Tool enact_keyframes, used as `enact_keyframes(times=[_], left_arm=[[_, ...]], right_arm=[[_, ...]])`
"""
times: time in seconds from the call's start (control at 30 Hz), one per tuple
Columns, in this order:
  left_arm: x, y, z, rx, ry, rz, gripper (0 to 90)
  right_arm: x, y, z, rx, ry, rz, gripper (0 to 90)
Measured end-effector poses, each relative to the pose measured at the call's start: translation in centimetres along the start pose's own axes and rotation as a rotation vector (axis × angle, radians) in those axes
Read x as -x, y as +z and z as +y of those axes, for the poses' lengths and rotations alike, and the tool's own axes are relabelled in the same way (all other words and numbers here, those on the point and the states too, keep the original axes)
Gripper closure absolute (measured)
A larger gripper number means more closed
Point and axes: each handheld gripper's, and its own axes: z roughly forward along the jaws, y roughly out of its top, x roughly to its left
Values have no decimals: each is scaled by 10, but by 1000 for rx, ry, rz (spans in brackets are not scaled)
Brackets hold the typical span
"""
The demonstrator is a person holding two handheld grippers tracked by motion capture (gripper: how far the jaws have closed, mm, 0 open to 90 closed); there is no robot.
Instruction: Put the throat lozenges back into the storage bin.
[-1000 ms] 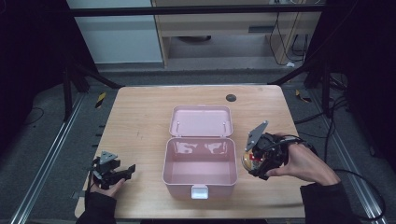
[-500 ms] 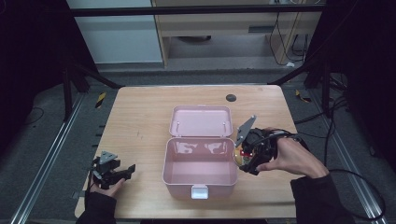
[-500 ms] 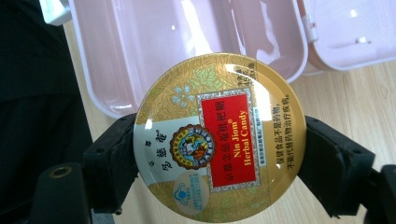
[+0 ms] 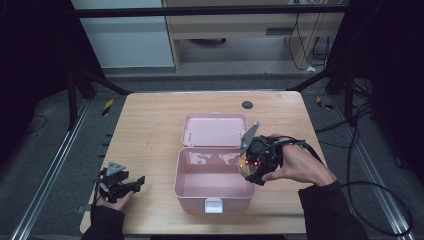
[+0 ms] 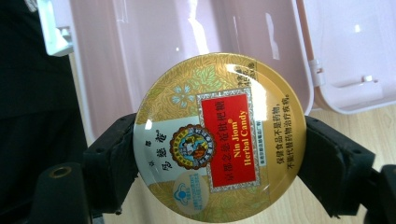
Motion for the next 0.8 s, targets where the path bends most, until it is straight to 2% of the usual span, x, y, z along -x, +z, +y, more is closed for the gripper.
enact_keyframes(times=[0.23, 0.63, 0.8], left_arm=[[0, 0, 0, 0, 0, -1, 311], [0, 0, 0, 1, 0, -1, 311], [-1, -1, 0, 0, 2, -1, 311]], right_arm=[[0, 7, 13, 7, -19, 7, 205], [0, 22, 21, 2, -35, 17, 205], [-2, 34, 24, -17, -62, 16, 205]])
